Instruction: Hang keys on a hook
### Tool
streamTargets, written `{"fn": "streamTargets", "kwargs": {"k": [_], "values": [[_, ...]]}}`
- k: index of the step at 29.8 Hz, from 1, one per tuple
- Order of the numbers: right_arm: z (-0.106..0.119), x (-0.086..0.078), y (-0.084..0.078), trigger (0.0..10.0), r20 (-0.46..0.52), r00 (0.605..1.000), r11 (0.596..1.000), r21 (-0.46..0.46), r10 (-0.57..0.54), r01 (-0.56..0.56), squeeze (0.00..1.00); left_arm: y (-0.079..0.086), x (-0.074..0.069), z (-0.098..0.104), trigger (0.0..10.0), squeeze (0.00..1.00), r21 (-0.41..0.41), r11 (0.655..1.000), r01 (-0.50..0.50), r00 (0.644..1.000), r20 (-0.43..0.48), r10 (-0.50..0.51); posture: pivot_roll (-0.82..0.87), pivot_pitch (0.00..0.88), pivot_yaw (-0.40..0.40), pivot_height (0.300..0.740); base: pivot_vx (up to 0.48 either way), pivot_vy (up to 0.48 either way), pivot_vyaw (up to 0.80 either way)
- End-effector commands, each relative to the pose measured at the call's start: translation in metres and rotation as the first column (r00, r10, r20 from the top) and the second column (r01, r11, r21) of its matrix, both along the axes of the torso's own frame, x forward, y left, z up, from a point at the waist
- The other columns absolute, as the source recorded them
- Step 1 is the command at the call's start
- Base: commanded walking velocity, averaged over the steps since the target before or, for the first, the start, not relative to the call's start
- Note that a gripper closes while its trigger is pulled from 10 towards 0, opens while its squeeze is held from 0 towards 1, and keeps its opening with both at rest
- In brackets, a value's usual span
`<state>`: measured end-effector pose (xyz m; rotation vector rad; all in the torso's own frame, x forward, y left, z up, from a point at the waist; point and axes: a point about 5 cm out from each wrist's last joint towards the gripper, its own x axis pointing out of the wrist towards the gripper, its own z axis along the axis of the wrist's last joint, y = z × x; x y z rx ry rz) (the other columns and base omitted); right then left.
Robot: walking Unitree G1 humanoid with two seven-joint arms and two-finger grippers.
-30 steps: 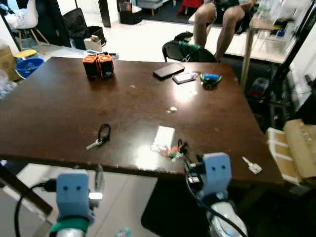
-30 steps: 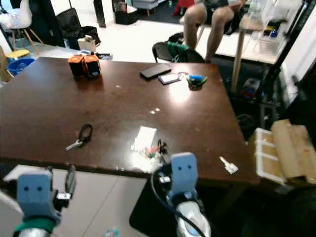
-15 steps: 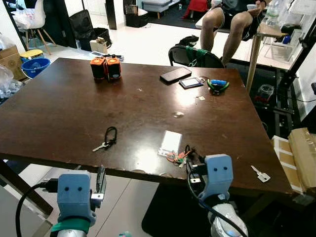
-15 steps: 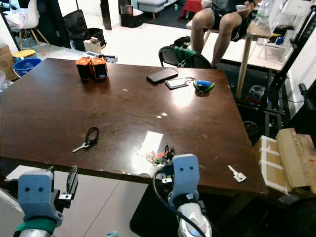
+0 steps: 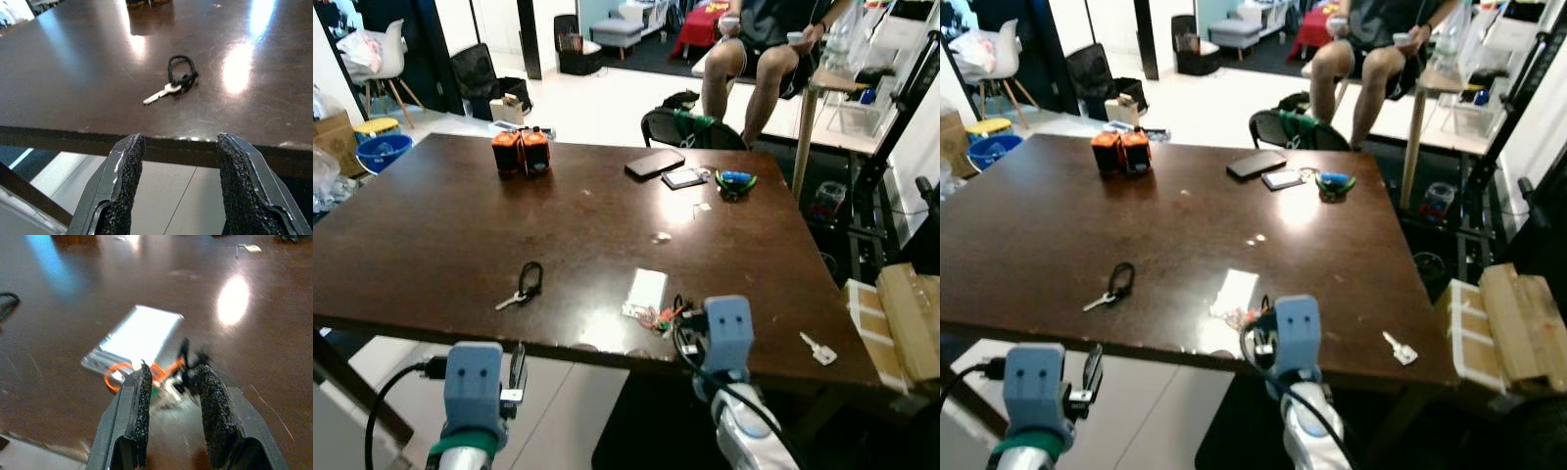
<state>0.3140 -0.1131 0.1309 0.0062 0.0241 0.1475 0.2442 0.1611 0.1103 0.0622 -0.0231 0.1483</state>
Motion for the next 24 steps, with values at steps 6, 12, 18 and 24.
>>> {"fn": "streamTargets", "kwargs": {"k": [6,12,18,24], "values": [[0.0,0.009,0.01,10.0,-0.032,0.997,0.997,0.04,0.072,-0.071,0.0,0.003,0.001,-0.012,10.0,0.0,-0.053,0.998,0.013,0.999,-0.033,-0.015,-0.13,0.0,0.099,0.74,0.0,0.0,0.0],[-0.011,0.015,0.018,10.0,-0.153,0.975,0.987,0.046,0.162,-0.157,0.0,0.003,0.001,-0.016,10.0,0.0,-0.06,0.998,0.032,0.999,-0.028,-0.033,-0.13,0.0,0.1,0.74,0.0,0.0,0.0],[-0.019,0.02,0.018,10.0,-0.252,0.947,0.98,0.035,0.2,-0.198,0.0,0.003,0.001,-0.018,10.0,0.0,-0.064,0.997,0.037,0.999,-0.03,-0.039,-0.13,0.0,0.102,0.74,0.0,0.0,0.0],[-0.024,0.021,0.016,10.0,-0.326,0.921,0.976,0.033,0.213,-0.214,0.0,0.003,0.001,-0.017,10.0,0.0,-0.069,0.997,0.044,0.999,-0.026,-0.046,-0.12,0.0,0.107,0.74,0.0,0.0,0.0]]}}
